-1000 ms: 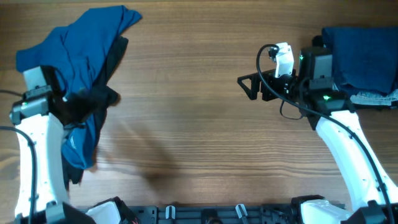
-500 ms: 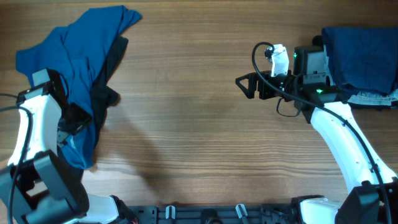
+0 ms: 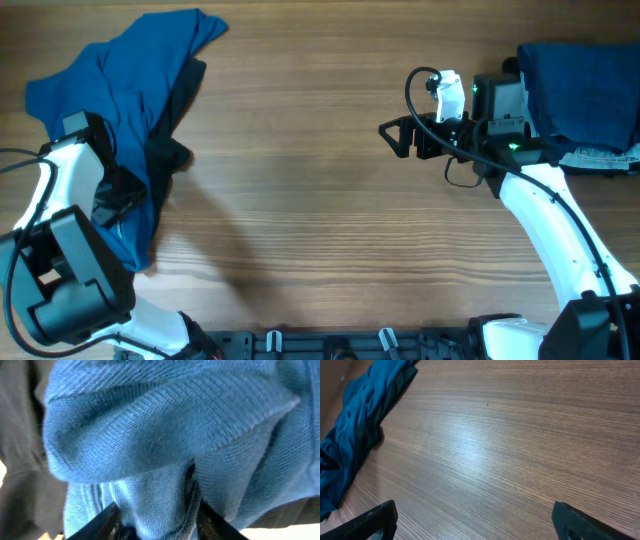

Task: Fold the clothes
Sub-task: 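Lift the blue shirt with the left gripper and pull it up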

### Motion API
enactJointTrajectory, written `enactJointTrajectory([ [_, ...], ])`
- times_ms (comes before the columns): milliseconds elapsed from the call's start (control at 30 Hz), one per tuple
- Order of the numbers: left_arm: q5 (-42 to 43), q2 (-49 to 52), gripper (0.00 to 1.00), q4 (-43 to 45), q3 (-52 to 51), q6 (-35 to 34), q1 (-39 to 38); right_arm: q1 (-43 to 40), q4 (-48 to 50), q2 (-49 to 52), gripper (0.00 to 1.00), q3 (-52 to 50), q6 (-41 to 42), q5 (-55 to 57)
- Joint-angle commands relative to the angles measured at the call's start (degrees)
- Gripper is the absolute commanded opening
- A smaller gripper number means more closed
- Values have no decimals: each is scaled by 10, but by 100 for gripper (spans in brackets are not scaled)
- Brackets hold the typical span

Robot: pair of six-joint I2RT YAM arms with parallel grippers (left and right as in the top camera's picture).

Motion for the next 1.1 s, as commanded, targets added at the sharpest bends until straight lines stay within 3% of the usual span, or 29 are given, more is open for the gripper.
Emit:
enactJointTrajectory([
  [0,38,9,20,8,5,4,-1,2,5,5,100,12,2,5],
  [33,40,9,4,8,5,4,-2,2,5,5,100,12,2,5],
  [167,79,-5,4,6,17,5,-9,2,5,5,99,12,2,4],
  [300,169,-47,4,-5,64,48,-34,2,5,5,100,12,2,4],
  [533,220,-155,4,-8,176,49,-109,2,3,5,99,12,2,-19],
  [767,221,-292,4,149,210,46,-191,2,50,-7,93,12,2,-151],
  [1067,229,-362,4,331,210,-5,-254,2,75,-45,93,12,33,-168],
])
